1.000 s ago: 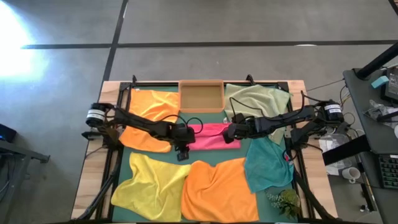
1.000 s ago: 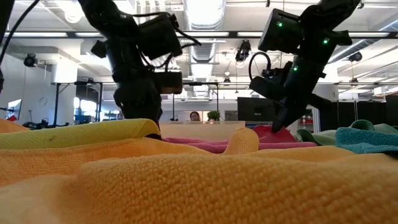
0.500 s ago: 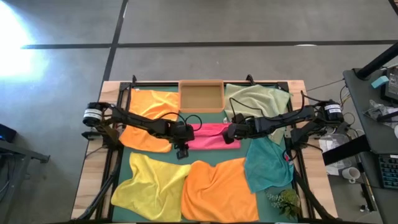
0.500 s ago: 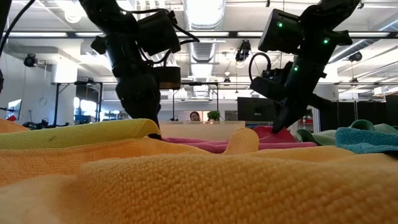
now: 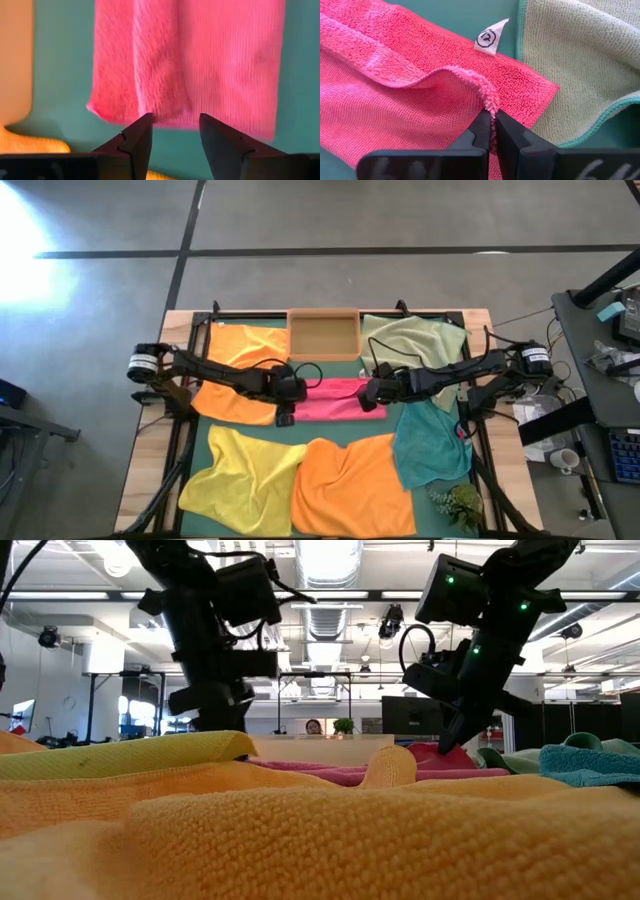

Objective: Fold microfiber towels
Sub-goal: Fold the pink towel

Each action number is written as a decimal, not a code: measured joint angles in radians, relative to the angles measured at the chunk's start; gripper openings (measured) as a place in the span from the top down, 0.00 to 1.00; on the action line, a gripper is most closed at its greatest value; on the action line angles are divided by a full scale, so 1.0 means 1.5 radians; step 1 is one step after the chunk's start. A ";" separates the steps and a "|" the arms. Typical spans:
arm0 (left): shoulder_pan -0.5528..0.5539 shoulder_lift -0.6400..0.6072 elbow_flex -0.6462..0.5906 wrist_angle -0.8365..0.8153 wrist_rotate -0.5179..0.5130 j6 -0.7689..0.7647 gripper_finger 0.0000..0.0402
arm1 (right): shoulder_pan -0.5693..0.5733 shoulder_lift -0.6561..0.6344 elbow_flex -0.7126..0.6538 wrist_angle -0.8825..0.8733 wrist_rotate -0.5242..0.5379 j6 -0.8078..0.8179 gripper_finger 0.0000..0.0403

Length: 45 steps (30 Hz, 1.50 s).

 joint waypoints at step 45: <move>0.001 0.055 0.003 0.061 -0.048 0.044 0.83 | 0.000 0.000 0.000 0.001 -0.003 -0.009 0.98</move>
